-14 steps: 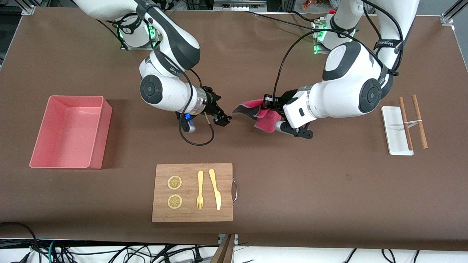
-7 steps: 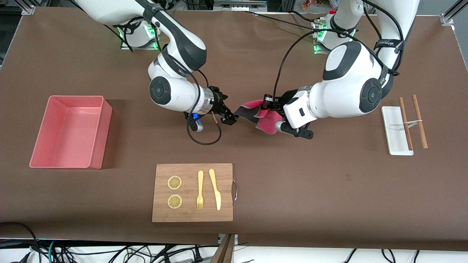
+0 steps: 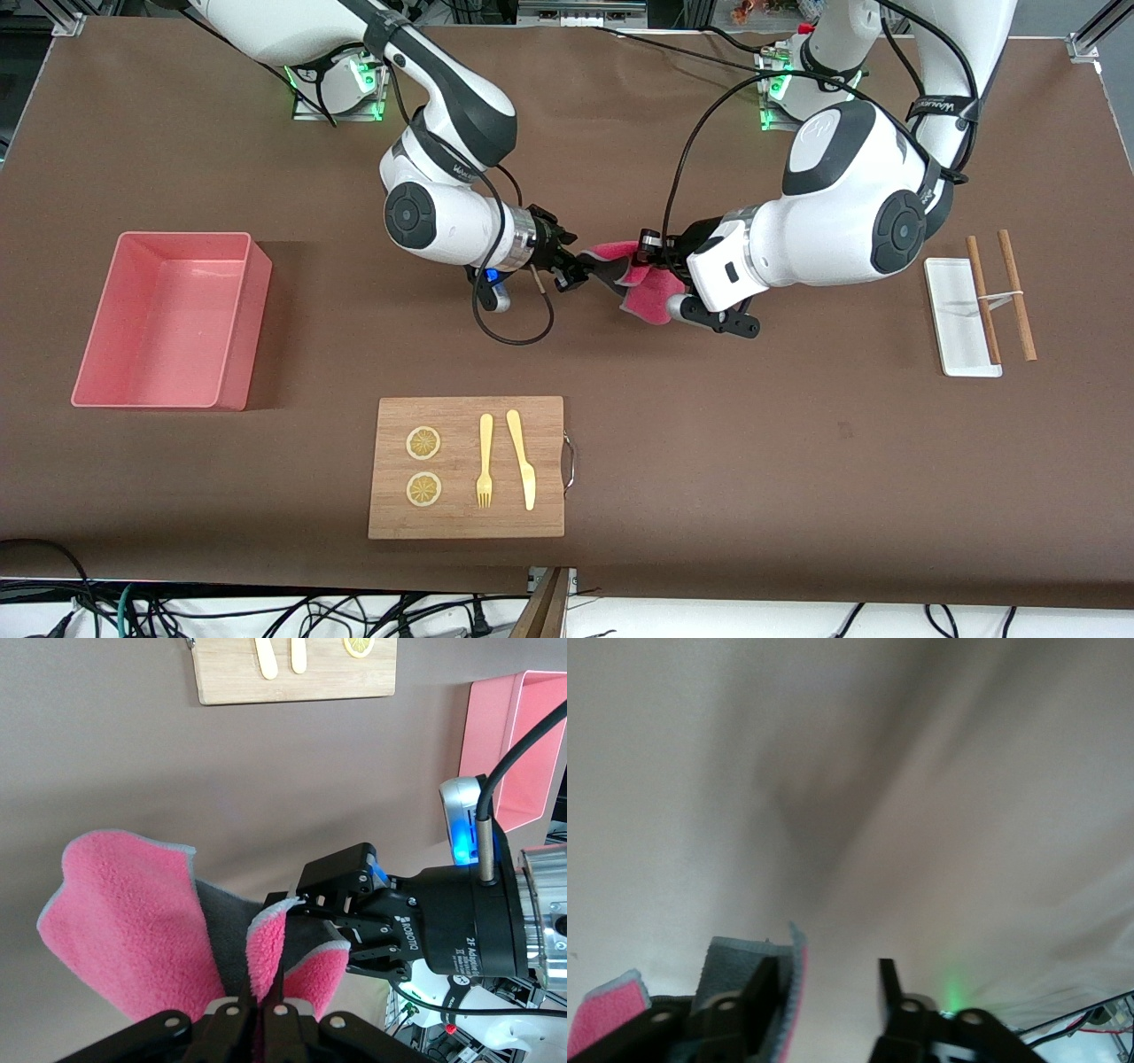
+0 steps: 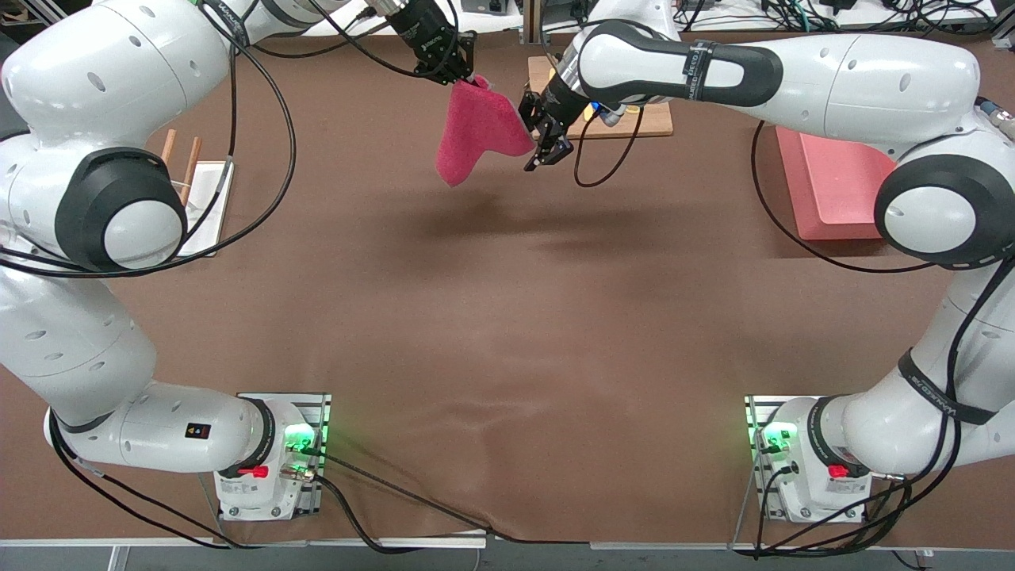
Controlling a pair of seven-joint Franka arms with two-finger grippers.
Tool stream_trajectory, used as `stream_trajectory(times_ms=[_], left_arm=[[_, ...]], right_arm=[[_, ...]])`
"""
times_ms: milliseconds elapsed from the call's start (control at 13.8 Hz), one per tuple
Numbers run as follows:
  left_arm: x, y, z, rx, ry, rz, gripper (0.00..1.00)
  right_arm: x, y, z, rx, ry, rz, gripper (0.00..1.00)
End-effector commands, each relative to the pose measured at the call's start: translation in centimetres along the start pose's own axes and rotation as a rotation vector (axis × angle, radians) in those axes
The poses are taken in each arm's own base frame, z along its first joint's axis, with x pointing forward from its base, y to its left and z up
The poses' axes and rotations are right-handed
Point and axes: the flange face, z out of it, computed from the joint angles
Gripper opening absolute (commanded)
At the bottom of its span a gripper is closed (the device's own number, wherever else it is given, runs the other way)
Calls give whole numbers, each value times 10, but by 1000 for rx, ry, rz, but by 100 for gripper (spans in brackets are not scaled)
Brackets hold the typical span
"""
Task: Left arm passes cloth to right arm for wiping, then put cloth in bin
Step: 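Grasp the cloth edge with the right gripper beside the left gripper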
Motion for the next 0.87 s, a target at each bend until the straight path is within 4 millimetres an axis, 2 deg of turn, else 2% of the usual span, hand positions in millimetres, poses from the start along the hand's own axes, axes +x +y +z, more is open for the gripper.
stream_trajectory(times_ms=[0, 579, 651, 724, 796], left_arm=[[3, 4, -4, -23, 1, 2, 0], [4, 2, -6, -25, 2, -14, 0], [4, 0, -8, -26, 4, -18, 3], [5, -3, -10, -25, 4, -17, 92], [5, -4, -11, -17, 7, -9, 100]], right_arm=[[-3, -3, 2, 3, -51, 55, 0], [0, -5, -1, 10, -50, 50, 0], [0, -5, -1, 8, -50, 42, 0], [0, -5, -1, 9, -49, 41, 0], [0, -5, -1, 7, -47, 39, 0]])
